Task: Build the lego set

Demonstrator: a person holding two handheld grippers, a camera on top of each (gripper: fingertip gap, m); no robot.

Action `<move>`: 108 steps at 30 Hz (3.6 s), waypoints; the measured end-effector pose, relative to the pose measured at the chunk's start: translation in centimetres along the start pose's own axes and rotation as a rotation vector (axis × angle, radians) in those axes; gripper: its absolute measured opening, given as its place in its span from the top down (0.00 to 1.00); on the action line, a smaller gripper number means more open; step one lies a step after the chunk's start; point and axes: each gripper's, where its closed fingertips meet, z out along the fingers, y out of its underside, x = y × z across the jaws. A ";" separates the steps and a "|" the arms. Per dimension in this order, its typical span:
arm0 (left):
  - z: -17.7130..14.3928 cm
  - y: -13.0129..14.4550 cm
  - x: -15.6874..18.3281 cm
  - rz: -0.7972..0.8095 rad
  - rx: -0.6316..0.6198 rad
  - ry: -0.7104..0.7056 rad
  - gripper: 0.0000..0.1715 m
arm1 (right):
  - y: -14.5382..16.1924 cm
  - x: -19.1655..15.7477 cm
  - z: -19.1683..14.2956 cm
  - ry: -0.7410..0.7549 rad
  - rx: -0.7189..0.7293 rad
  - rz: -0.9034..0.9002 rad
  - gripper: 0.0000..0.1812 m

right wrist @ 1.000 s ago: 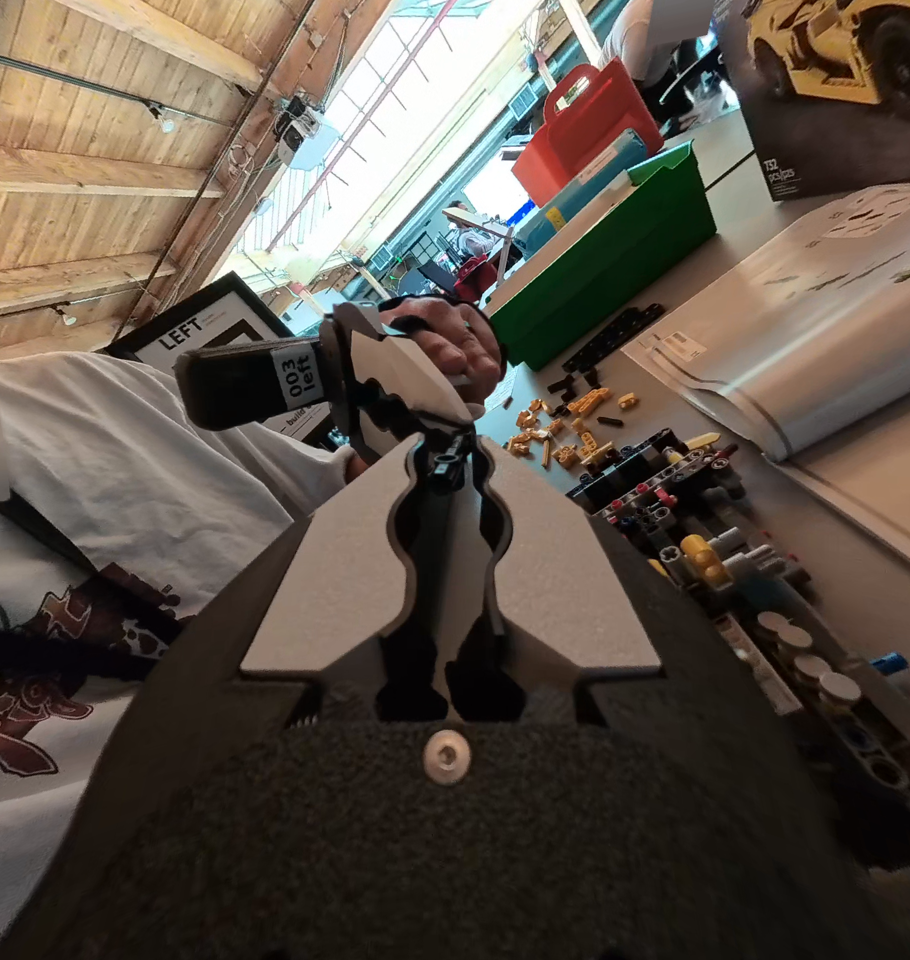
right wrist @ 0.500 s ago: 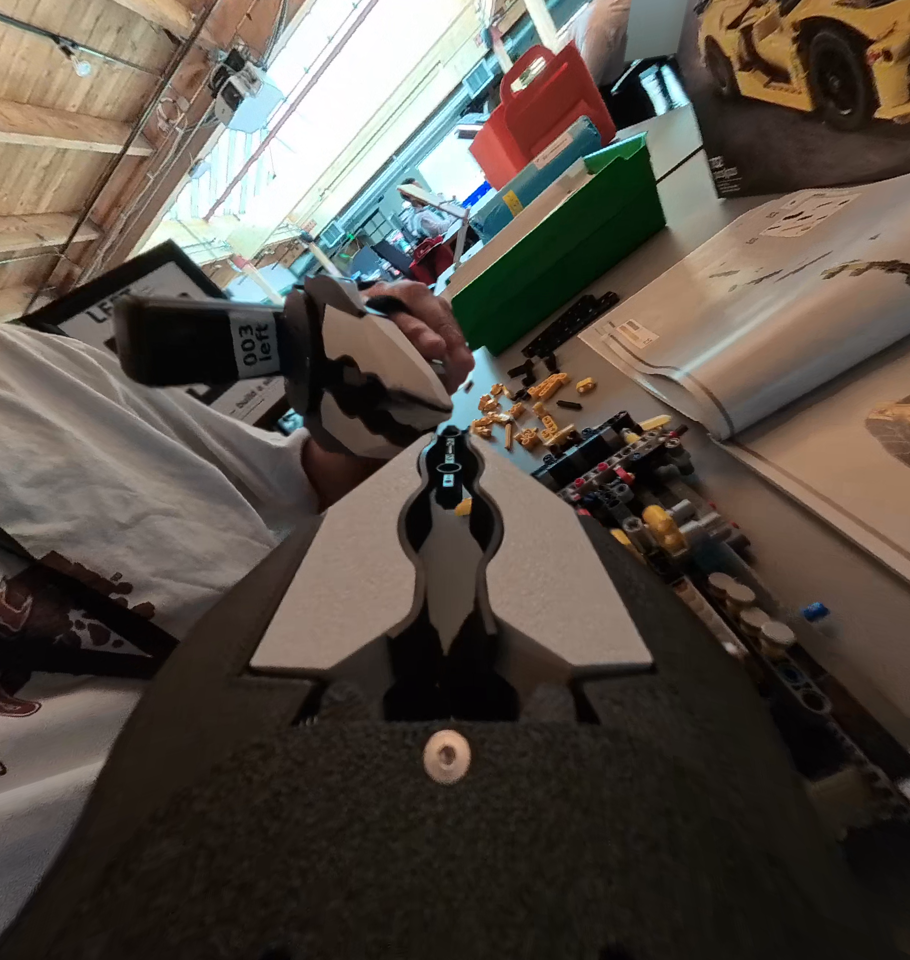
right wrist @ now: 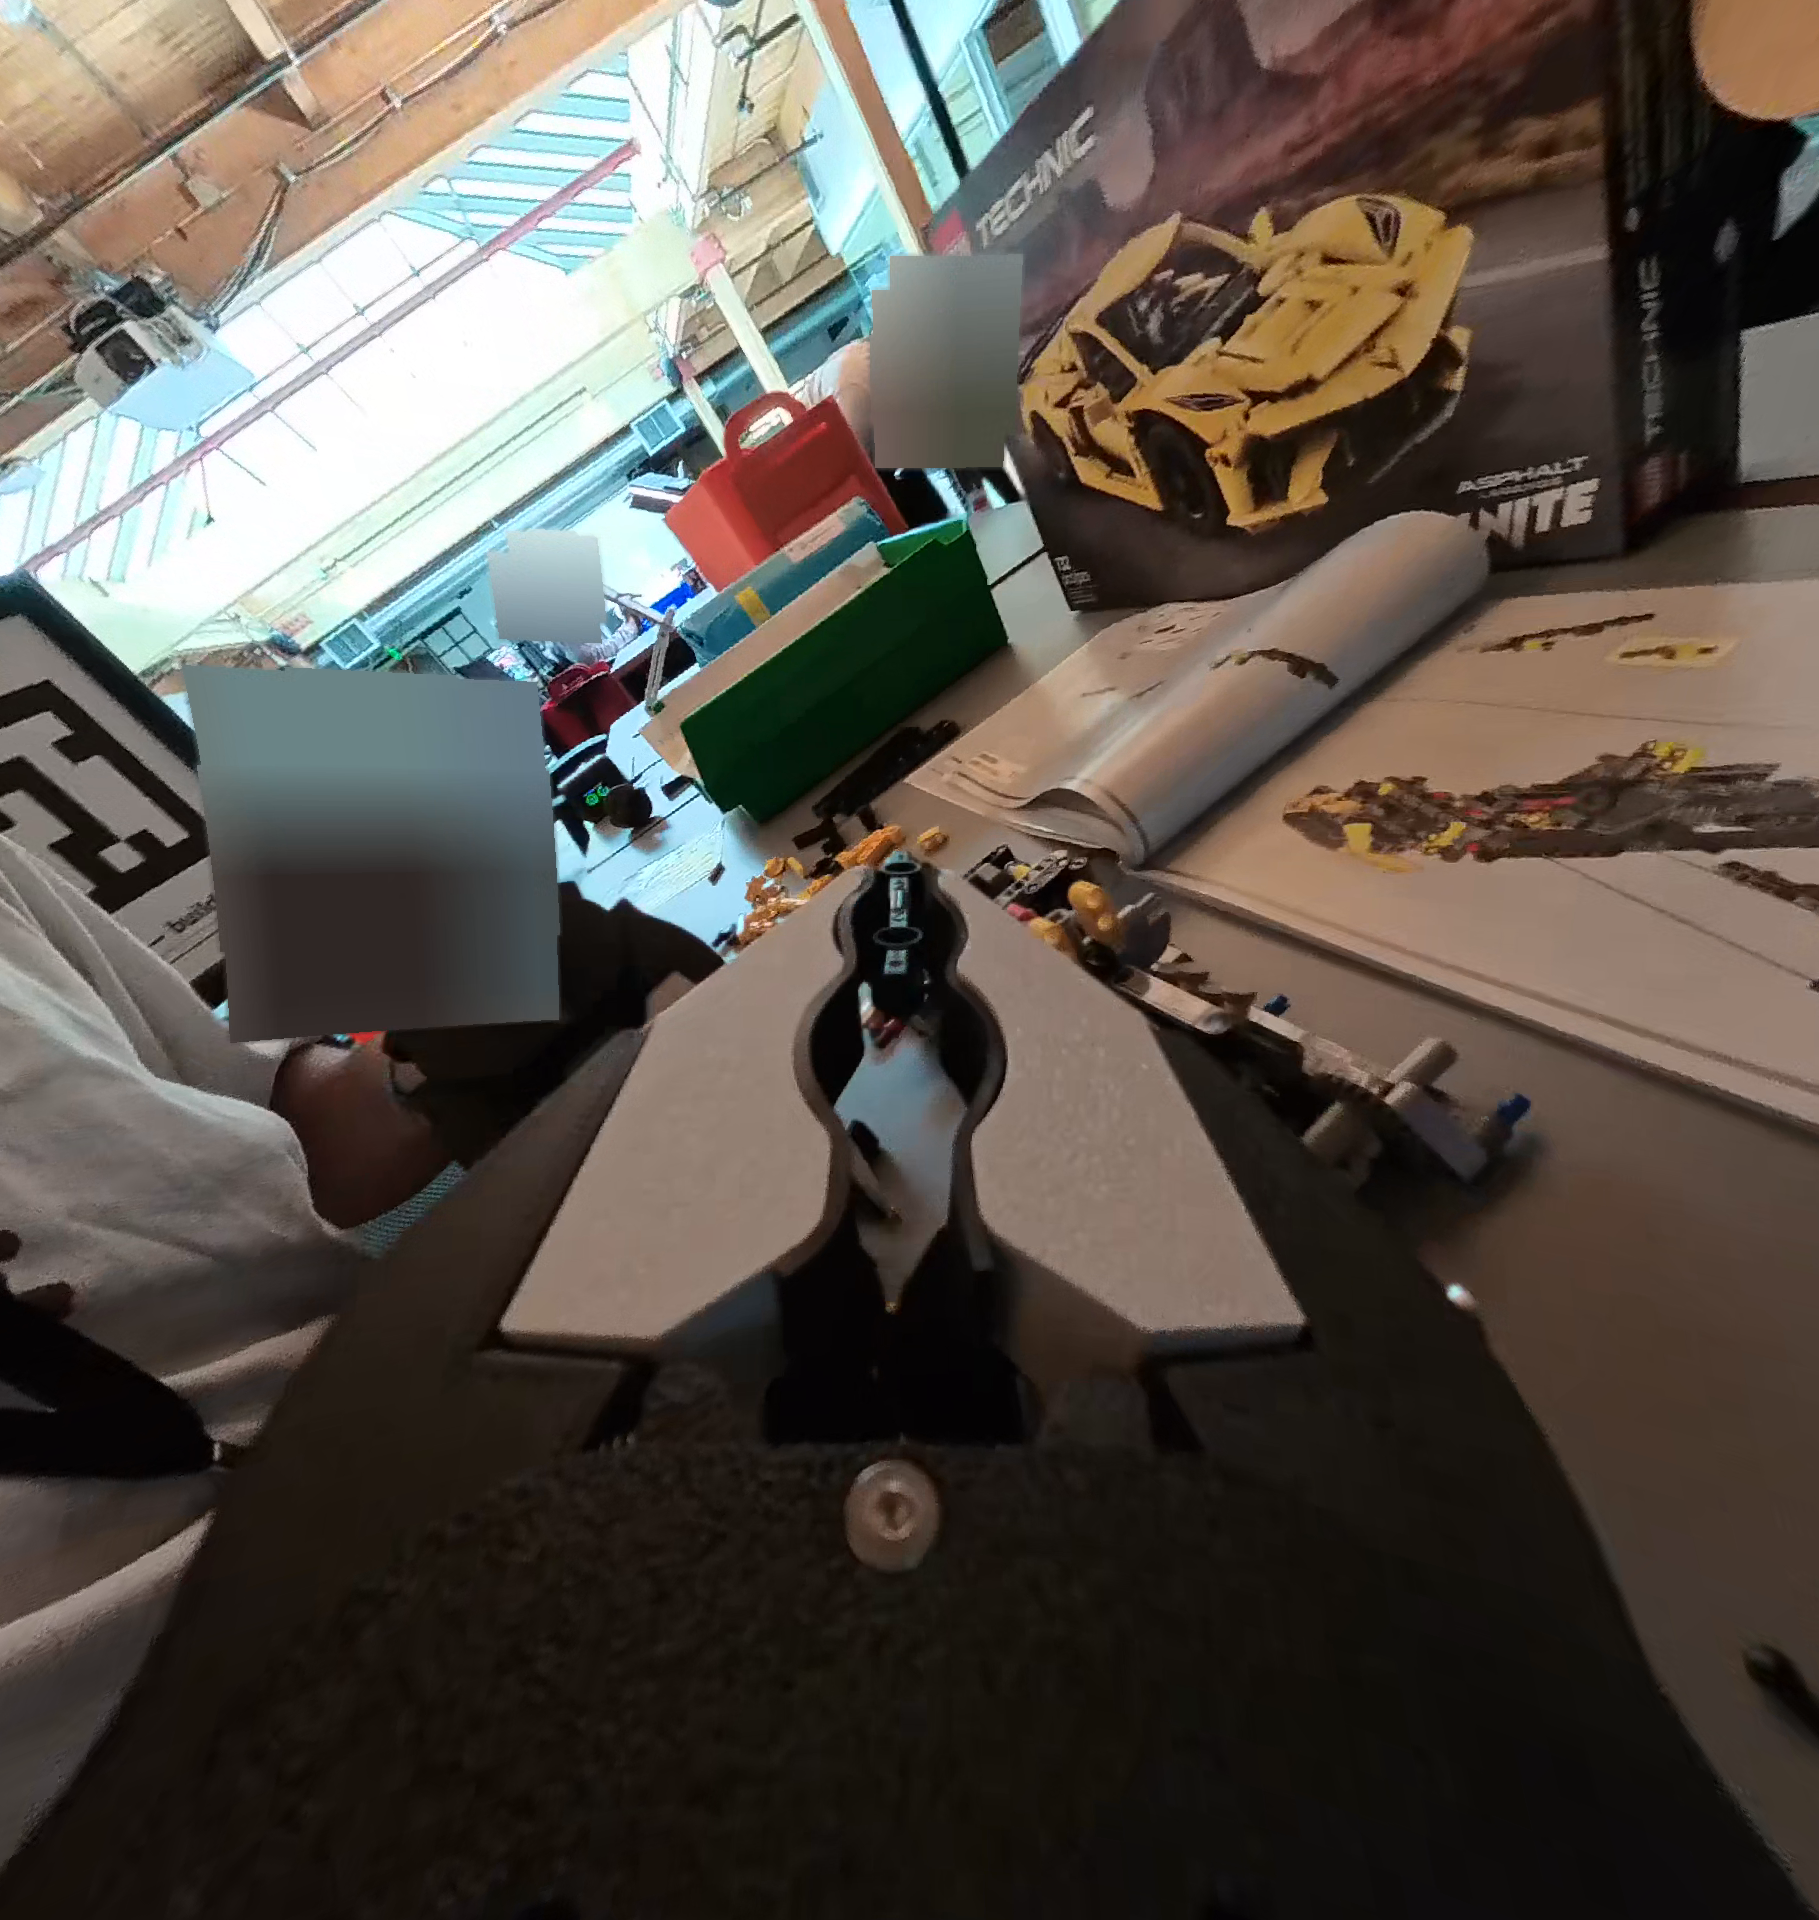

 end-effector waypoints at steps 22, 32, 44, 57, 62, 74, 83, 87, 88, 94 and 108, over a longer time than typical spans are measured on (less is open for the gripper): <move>-7.0 -5.8 -5.4 -0.066 0.516 0.057 0.99 | 2.1 -1.7 1.3 -0.039 -0.094 -0.089 0.97; -8.9 -6.2 -4.7 -0.013 0.611 0.088 0.99 | 1.6 -4.1 5.0 -0.067 -0.091 -0.122 0.97; -5.2 3.6 -1.5 0.291 -0.018 0.106 0.99 | 2.5 -0.5 2.9 0.127 -0.134 -0.178 0.97; -3.8 5.2 0.6 0.309 -0.226 0.215 0.93 | 3.4 -1.1 3.1 0.100 -0.172 -0.214 0.97; -3.4 4.8 0.3 0.300 -0.233 0.190 0.99 | 3.6 -1.0 2.8 0.089 -0.175 -0.192 0.97; -9.5 -8.7 -4.8 0.081 0.577 0.025 0.99 | 0.1 -4.2 3.6 -0.007 0.027 -0.109 0.97; -8.4 -8.3 -4.2 0.023 0.585 0.088 0.99 | 0.3 -5.4 4.6 -0.042 0.025 -0.129 0.97; -8.3 -8.2 -4.2 0.012 0.594 0.102 0.99 | 0.8 -5.6 5.1 -0.045 -0.003 -0.154 0.97; -8.4 -8.2 -4.1 0.015 0.599 0.107 0.99 | 0.8 -5.7 5.1 -0.058 -0.006 -0.142 0.97; -10.9 -9.0 -4.4 -0.160 0.773 0.326 0.99 | -1.5 -5.0 2.2 -0.134 0.107 -0.054 0.97; -15.6 -11.2 -4.0 -0.234 1.056 0.450 0.99 | -2.2 -9.3 4.4 -0.580 0.330 0.444 0.97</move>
